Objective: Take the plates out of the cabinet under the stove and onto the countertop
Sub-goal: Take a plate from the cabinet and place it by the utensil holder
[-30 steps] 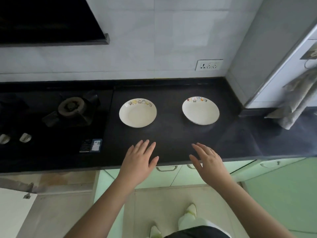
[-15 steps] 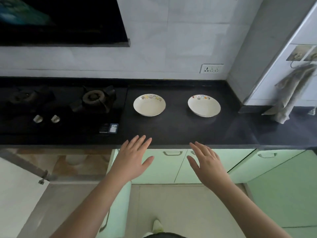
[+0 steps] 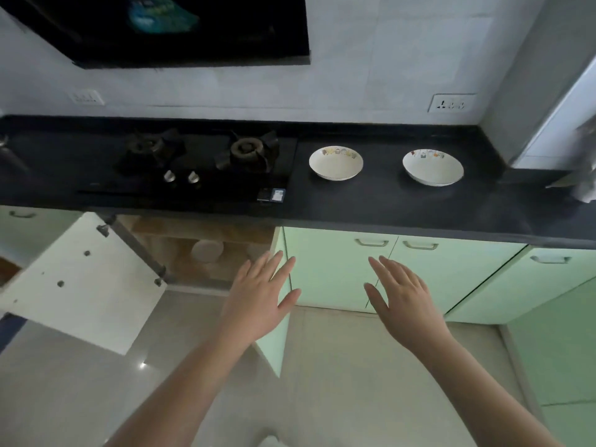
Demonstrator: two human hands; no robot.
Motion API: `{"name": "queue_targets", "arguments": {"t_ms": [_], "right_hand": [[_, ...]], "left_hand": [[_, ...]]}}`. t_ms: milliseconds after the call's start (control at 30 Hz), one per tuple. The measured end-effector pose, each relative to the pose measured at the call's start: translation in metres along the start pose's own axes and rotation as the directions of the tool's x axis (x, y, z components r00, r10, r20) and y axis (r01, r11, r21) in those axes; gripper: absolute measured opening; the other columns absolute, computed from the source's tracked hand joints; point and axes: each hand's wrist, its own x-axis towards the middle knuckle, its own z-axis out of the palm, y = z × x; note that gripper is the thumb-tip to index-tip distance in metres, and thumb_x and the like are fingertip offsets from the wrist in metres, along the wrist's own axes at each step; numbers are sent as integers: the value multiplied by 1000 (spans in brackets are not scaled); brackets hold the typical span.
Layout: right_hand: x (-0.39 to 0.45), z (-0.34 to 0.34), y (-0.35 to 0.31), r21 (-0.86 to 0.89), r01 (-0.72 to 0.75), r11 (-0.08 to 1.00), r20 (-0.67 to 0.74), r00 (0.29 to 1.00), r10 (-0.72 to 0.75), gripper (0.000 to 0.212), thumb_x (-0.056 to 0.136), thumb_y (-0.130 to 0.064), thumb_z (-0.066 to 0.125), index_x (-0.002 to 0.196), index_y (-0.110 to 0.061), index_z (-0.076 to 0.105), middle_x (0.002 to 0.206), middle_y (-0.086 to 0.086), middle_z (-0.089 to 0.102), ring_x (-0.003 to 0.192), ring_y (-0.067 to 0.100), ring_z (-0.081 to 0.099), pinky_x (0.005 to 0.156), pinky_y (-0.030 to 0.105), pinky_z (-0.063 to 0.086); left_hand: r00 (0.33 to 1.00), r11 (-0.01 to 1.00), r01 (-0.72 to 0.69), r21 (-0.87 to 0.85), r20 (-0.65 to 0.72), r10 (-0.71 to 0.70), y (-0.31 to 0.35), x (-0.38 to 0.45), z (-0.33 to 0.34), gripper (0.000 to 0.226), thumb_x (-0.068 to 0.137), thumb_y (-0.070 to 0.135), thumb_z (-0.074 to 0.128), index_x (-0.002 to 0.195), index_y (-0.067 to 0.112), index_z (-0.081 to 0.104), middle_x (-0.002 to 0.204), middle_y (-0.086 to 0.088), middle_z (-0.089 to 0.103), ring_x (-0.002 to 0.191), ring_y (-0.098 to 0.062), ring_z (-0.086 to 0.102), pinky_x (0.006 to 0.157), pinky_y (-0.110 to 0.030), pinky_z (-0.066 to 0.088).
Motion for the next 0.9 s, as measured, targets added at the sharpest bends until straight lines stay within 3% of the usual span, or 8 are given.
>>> {"name": "queue_targets", "arguments": {"t_ms": [167, 367, 567, 667, 900], "right_hand": [[-14, 12, -71, -21, 62, 998, 27, 998, -61, 69, 93, -59, 11, 152, -27, 26, 158, -1, 31, 146, 21, 25, 119, 39, 21], [-21, 58, -202, -5, 188, 982, 79, 979, -187, 73, 90, -62, 5, 153, -29, 24, 159, -4, 29, 146, 19, 24, 119, 40, 22], [-26, 103, -337, 70, 341, 938, 147, 926, -347, 56, 100, -51, 27, 152, -30, 25, 158, -7, 30, 145, 16, 26, 117, 36, 22], [-25, 112, -376, 125, 378, 917, 99, 915, -390, 54, 99, -51, 30, 149, -32, 30, 154, -9, 37, 140, 14, 34, 112, 32, 26], [0, 138, -397, 39, 402, 915, 108, 909, -403, 55, 98, -52, 30, 148, -29, 34, 151, -6, 42, 139, 17, 38, 110, 34, 27]], "left_hand": [[997, 998, 58, -22, -41, -59, -60, -53, -2, 70, 93, 67, 3, 155, 34, 3, 165, 5, 4, 151, -18, -1, 116, -41, -5], [989, 987, 144, -64, -25, -146, -160, -141, -2, 73, 91, 65, 3, 155, 30, 1, 165, 1, 8, 151, -22, 5, 120, -46, 7], [941, 943, 333, 7, -67, -332, -279, -235, -2, 64, 97, 55, 19, 155, 30, 10, 163, 3, 18, 150, -21, 11, 118, -49, 15], [923, 924, 381, -40, -39, -383, -309, -263, 2, 64, 98, 52, 28, 155, 28, 12, 163, 3, 18, 150, -20, 11, 118, -47, 14], [927, 927, 371, -53, -38, -374, -348, -255, 19, 62, 99, 51, 28, 155, 28, 16, 163, 5, 17, 150, -18, 11, 118, -44, 14]]}}
